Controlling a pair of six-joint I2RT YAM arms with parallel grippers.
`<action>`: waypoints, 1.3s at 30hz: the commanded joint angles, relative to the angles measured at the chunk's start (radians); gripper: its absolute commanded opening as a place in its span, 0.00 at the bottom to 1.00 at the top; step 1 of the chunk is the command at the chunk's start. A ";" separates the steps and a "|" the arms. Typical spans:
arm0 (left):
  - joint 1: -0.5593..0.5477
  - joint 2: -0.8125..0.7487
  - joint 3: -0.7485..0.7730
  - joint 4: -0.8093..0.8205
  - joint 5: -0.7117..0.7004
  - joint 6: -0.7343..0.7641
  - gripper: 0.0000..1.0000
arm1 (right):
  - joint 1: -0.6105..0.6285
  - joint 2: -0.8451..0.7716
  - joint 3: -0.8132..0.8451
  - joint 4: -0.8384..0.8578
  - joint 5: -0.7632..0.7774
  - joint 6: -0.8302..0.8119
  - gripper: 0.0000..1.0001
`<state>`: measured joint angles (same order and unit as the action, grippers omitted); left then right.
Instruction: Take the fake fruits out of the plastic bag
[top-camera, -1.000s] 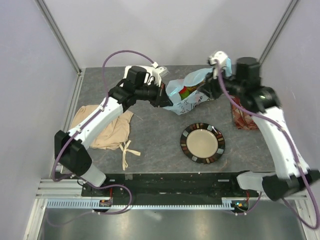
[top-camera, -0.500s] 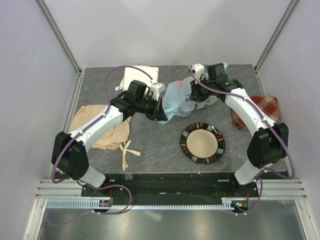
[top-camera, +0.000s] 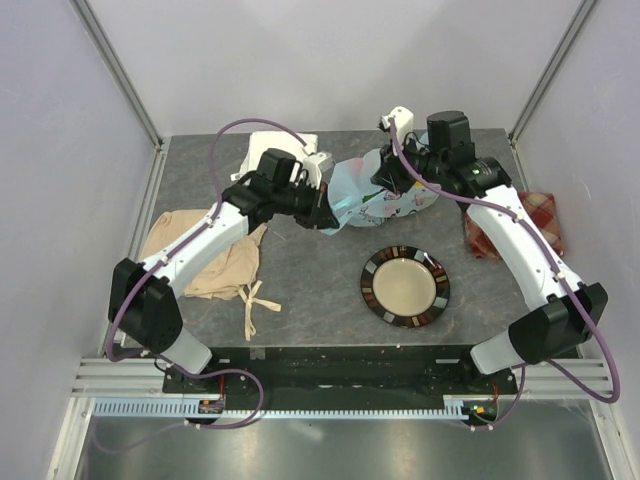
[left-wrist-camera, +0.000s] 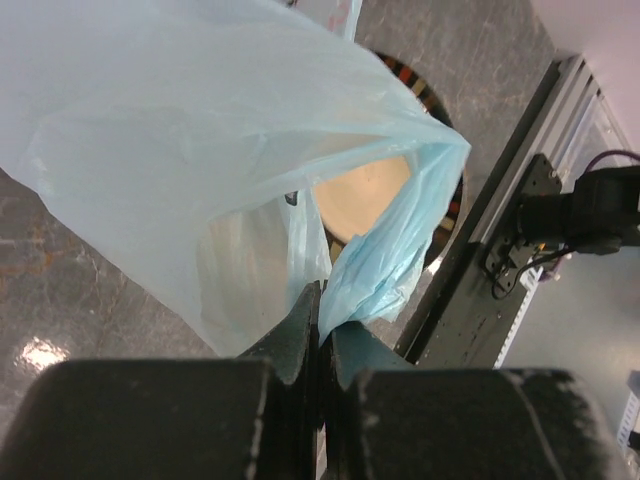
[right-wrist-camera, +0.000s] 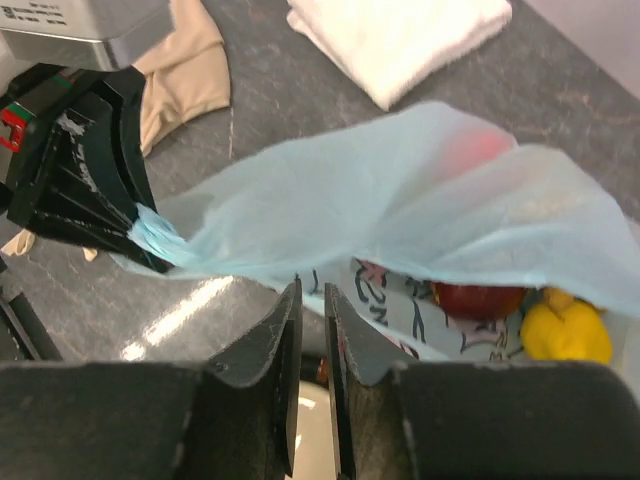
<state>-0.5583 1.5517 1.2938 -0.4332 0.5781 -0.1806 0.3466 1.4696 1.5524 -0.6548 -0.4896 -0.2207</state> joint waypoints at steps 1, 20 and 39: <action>0.001 0.019 0.108 0.022 0.022 -0.057 0.02 | 0.035 0.087 -0.006 0.055 0.002 -0.005 0.22; 0.003 -0.036 0.063 -0.015 -0.122 -0.026 0.02 | 0.039 0.055 -0.356 0.100 0.336 -0.019 0.16; 0.003 0.045 0.217 0.042 -0.139 -0.123 0.12 | -0.100 0.358 -0.051 0.144 0.210 -0.052 0.72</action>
<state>-0.5560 1.5673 1.4677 -0.4206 0.4427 -0.2798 0.2466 1.7237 1.4212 -0.5488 -0.2577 -0.2626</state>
